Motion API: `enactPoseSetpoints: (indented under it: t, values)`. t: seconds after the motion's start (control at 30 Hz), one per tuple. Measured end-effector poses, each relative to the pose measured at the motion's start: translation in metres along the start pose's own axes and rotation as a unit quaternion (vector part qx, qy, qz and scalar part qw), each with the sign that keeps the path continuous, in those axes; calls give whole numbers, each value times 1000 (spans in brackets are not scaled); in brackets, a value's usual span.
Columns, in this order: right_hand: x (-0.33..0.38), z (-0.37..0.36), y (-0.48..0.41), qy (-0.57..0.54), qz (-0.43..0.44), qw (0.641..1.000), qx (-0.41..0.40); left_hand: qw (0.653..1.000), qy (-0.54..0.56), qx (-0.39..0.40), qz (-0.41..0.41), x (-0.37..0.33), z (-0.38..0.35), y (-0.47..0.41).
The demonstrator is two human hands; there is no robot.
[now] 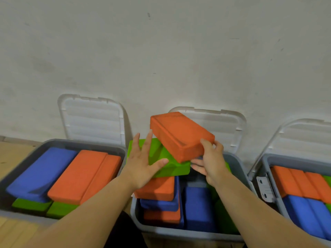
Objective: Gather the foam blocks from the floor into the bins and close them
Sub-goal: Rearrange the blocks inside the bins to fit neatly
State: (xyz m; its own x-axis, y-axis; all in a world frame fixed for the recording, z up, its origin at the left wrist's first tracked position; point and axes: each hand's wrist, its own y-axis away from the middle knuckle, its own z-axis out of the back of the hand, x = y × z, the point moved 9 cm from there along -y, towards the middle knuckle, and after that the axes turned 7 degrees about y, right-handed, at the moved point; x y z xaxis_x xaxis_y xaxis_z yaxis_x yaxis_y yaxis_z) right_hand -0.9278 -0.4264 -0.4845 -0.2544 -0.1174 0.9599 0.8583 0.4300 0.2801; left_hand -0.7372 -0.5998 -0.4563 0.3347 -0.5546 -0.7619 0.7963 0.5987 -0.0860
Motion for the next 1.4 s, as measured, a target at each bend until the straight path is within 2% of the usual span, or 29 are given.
enactPoseSetpoints:
  t: [0.03,0.1,0.2,0.3,0.43,0.53,0.63,0.7,0.77,0.8,0.83,0.9,0.97,1.07,1.17,1.4]
  values:
    - [6,1,-2,84,42,996,-12,1000,3,10,-5,-5,-2,-1]
    - [16,-4,1,240,123,963,-21,999,-13,34,-16,-14,-10,-4]
    - [9,-16,7,270,167,948,29,996,-49,68,-18,-21,-22,-9]
    - [10,-18,7,317,207,925,38,998,-34,42,-13,-18,-19,-13]
    - [10,-27,4,326,248,909,82,1000,-21,14,-13,-16,-10,-13]
    - [6,-36,2,336,248,896,147,998,-19,-52,1,-11,1,-16]
    - [4,-40,-5,330,238,892,199,985,-131,-110,-5,-10,5,-18]
    - [0,-22,-17,295,218,917,157,970,-212,-103,-55,-12,-7,-19]
    - [-11,7,-31,282,197,937,67,961,-235,-98,-112,-12,-16,-19]
    - [-22,20,-37,302,182,935,35,958,-235,-106,-124,-11,-17,-21]
    - [-39,29,-45,326,160,931,33,957,-236,-116,-125,-9,-17,-24]
    - [-85,37,-57,366,106,920,85,956,-234,-134,-112,-7,-16,-30]
    - [-130,44,-70,427,64,893,128,957,-224,-147,-112,-3,-20,-32]
    - [-190,45,-88,551,20,808,208,953,-212,-167,-135,1,-29,-36]
    - [-234,37,-110,628,13,737,251,954,-208,-170,-137,2,-32,-46]
    - [-279,11,-169,704,8,662,257,955,-208,-168,-129,7,-31,-47]
